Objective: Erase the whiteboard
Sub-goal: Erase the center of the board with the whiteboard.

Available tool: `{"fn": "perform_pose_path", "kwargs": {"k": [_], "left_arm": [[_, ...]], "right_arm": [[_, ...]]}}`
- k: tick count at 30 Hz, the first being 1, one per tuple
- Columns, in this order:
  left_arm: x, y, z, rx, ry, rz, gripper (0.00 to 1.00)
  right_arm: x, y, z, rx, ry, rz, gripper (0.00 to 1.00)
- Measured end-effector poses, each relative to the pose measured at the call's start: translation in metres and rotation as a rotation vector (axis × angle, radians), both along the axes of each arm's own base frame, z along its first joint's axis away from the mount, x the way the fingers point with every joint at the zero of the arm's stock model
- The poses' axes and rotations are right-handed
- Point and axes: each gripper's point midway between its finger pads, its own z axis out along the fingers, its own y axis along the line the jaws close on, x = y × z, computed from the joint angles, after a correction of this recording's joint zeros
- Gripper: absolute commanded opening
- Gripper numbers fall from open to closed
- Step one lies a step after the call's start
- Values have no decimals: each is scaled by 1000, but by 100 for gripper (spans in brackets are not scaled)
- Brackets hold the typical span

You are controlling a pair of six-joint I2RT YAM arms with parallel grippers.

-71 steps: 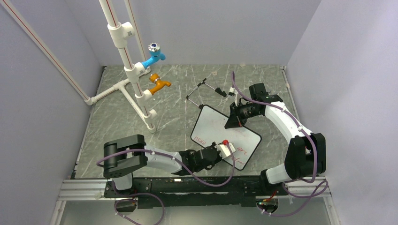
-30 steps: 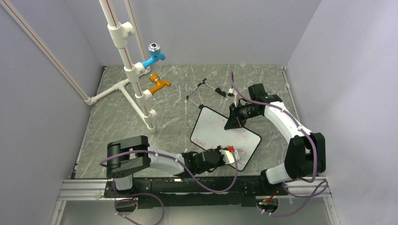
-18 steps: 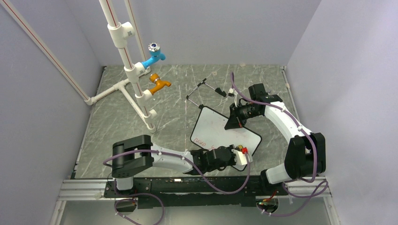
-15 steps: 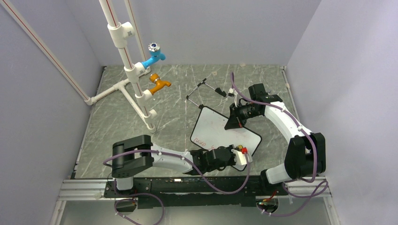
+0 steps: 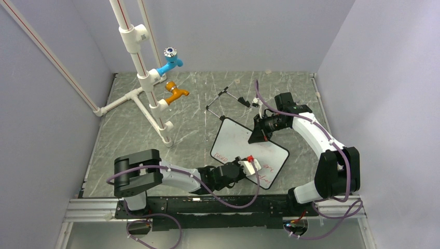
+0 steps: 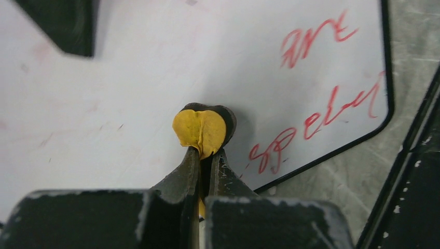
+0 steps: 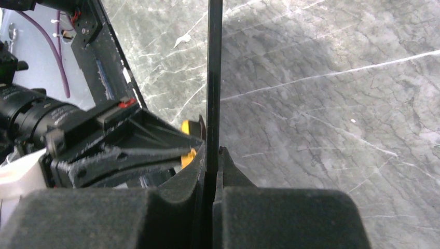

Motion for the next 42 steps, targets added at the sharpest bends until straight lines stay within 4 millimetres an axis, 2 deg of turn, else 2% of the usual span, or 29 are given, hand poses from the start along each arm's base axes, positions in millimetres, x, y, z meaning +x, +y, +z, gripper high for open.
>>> {"fn": "perform_pose_path", "kwargs": {"k": [8, 21, 29, 34, 37, 42], "left_arm": [[13, 35, -13, -95, 66, 103, 0], [6, 28, -16, -127, 79, 75, 0], [-22, 1, -25, -108, 114, -44, 0], [-31, -17, -20, -90, 127, -101, 0], [-32, -32, -9, -80, 115, -133, 0], [-31, -65, 22, -98, 73, -187, 0]], "right_arm": [[0, 0, 0, 0, 2, -1, 0], [0, -1, 0, -1, 3, -4, 0], [0, -1, 0, 0, 3, -4, 0], [0, -1, 0, 0, 3, -3, 0], [0, -1, 0, 0, 3, -3, 0], [0, 0, 0, 2, 1, 0, 0]]}}
